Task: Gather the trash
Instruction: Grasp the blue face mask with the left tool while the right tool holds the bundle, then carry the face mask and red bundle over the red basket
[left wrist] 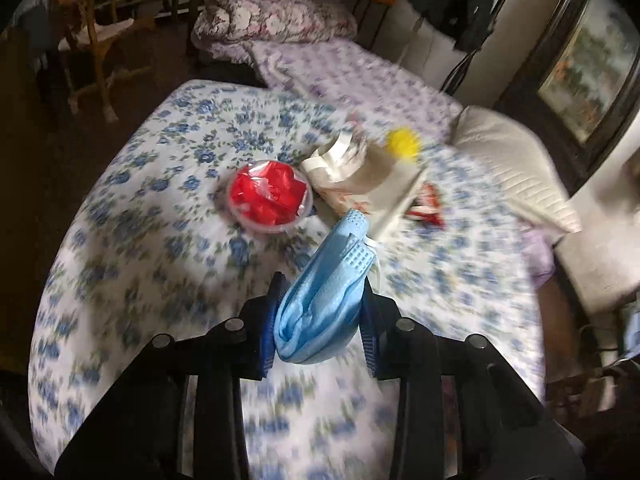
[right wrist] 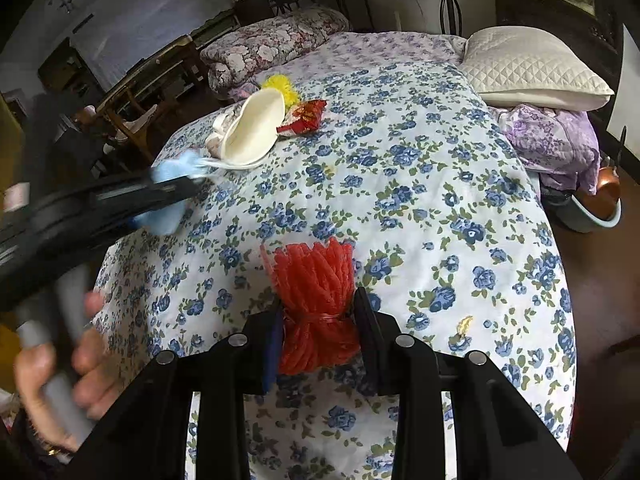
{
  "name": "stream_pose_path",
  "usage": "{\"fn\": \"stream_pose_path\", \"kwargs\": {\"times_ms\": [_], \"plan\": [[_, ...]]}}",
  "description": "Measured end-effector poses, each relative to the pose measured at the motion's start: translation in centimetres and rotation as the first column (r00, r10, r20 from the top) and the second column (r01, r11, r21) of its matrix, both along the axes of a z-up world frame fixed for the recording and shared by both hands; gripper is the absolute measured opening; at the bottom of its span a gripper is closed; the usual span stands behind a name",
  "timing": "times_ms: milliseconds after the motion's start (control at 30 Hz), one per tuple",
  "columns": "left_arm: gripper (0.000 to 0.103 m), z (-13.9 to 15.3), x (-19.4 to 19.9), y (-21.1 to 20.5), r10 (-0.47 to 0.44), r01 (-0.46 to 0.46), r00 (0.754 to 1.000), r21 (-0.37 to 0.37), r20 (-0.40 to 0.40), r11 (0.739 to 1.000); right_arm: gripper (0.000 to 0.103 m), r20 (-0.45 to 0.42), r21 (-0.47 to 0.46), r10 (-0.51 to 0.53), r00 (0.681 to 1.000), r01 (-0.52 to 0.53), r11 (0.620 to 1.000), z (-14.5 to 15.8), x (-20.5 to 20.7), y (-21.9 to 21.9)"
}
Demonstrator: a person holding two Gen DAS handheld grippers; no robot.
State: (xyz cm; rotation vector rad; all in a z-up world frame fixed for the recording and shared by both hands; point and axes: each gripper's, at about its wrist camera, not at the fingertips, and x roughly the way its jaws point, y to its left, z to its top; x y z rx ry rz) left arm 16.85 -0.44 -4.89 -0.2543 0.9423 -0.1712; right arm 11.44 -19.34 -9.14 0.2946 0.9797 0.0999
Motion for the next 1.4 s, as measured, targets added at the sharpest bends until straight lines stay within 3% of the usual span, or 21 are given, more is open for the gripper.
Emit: {"fn": "stream_pose_path", "kwargs": {"times_ms": [100, 267, 633, 933, 1133, 1233, 1400], "plan": [[0.035, 2.5, -4.2, 0.7, -0.016, 0.016, 0.997, 0.005, 0.075, 1.0, 0.034, 0.009, 0.017, -0.013, 1.0, 0.013, 1.0, 0.2, -0.1, -0.5], [0.035, 3.3, -8.1, 1.3, -0.027, 0.029, 0.994, -0.015, 0.11, 0.999, 0.034, 0.027, 0.027, -0.006, 1.0, 0.006, 1.0, 0.5, -0.2, -0.5], [0.035, 3.0, -8.4, 0.5, -0.049, 0.049, 0.992, 0.003, 0.116, 0.999, 0.033, 0.042, 0.023, -0.004, 0.999, 0.003, 1.0, 0.7, -0.3, -0.1], [0.035, 5.4, -10.8, -0.9, -0.073, 0.072, 0.987, 0.014, 0.143, 0.997, 0.033, 0.155, 0.033, -0.06, 0.986, 0.056, 0.998, 2.6, -1.8, -1.3], [0.035, 7.5, -13.8, -2.9, -0.125, 0.118, 0.977, 0.052, 0.172, 0.992, 0.033, 0.212, 0.131, -0.115, 0.97, 0.088, 0.987, 4.4, -4.3, -3.2], [0.035, 8.7, -15.4, -4.6, -0.174, 0.161, 0.966, 0.079, 0.193, 0.984, 0.033, 0.247, 0.173, -0.145, 0.958, 0.104, 0.979, 6.3, -7.1, -5.0], [0.035, 9.1, -17.5, -9.7, -0.294, 0.282, 0.937, 0.091, 0.189, 0.955, 0.033, 0.306, 0.162, -0.213, 0.928, 0.17, 0.972, 9.0, -14.0, -11.1]]}}
